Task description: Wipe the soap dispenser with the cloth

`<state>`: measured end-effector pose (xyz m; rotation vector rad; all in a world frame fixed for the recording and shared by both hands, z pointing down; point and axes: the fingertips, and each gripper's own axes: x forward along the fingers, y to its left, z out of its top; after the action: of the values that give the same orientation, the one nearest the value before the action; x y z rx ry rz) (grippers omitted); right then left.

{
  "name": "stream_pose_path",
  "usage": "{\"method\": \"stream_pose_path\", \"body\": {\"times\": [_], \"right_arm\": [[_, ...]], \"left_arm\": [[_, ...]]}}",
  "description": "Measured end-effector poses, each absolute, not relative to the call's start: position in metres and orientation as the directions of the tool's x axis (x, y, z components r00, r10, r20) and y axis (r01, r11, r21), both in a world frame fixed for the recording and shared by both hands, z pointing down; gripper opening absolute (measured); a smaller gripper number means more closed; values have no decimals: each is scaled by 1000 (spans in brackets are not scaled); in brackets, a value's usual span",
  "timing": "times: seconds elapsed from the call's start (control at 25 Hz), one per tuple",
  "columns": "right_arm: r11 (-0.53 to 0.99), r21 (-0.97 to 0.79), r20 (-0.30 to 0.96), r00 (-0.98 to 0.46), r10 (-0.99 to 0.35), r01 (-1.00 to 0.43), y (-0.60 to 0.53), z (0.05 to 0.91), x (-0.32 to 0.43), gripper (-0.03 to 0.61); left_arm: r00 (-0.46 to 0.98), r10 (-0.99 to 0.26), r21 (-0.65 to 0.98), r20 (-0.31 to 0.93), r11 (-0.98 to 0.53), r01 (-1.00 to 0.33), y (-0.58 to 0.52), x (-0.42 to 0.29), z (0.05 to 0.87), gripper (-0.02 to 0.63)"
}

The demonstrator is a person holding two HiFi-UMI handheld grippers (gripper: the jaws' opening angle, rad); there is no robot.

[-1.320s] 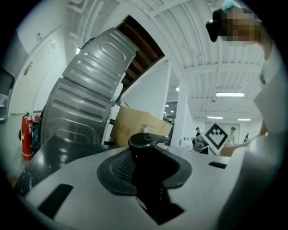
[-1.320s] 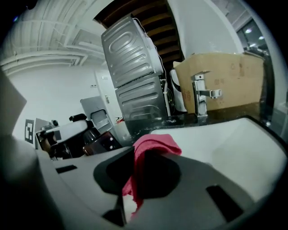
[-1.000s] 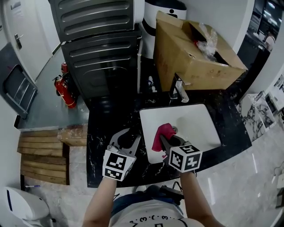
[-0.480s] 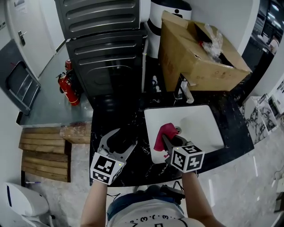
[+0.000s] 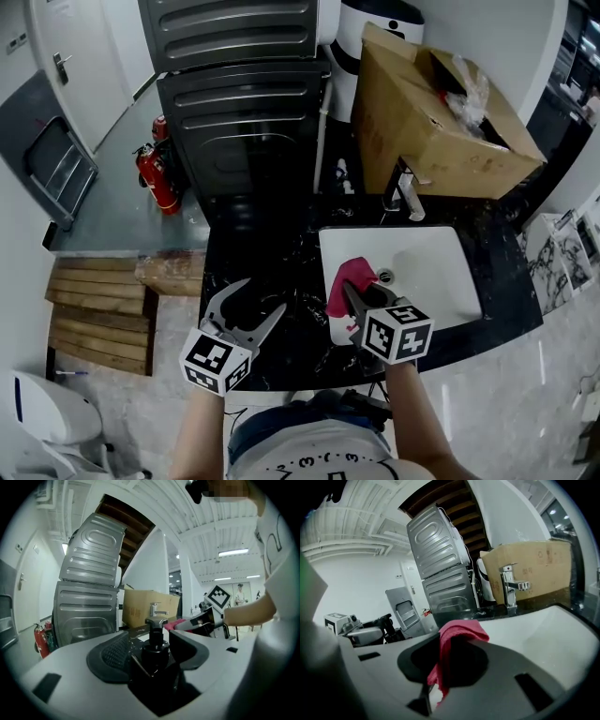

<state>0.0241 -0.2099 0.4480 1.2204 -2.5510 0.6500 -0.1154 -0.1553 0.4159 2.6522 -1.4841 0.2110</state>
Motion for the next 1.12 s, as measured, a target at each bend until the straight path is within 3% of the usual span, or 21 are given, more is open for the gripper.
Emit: {"method": "stream_pose_path", "body": {"times": [0.08,0.12,0.16,0.28,0.68,0.88,1.12], "right_arm": [[559,-287,392,-628,-673,-778,-209,447,22,49],[562,-285,391,-630,-671,-776,-208,446,21,49],[565,-283,390,-631,-670,-775,-207,445,20,49],[574,-276,385,-636,-669,-771,-204,441,20,49],[666,-306,342,-731,-591,-681,-188,430,-8,49],[741,-317,310,-803,-510,-593,-176,420,-42,49],[760,-288,370,-800,-472,-582,-168,435,-62,49]], "left_arm": [[532,-833,62,153,-529,-846,-160,-106,417,278],[530,-835,79,148,-524,-848,-162,-103,418,252],[523,-840,92,142,-515,-852,-164,-101,418,167],[500,-859,126,110,-487,-864,-168,-97,416,114],[430,-899,399,-82,-425,-813,-180,-111,411,114],[417,-902,456,-112,-420,-785,-177,-122,413,112],[379,-917,512,-122,-385,-768,-172,-137,415,107]]}}
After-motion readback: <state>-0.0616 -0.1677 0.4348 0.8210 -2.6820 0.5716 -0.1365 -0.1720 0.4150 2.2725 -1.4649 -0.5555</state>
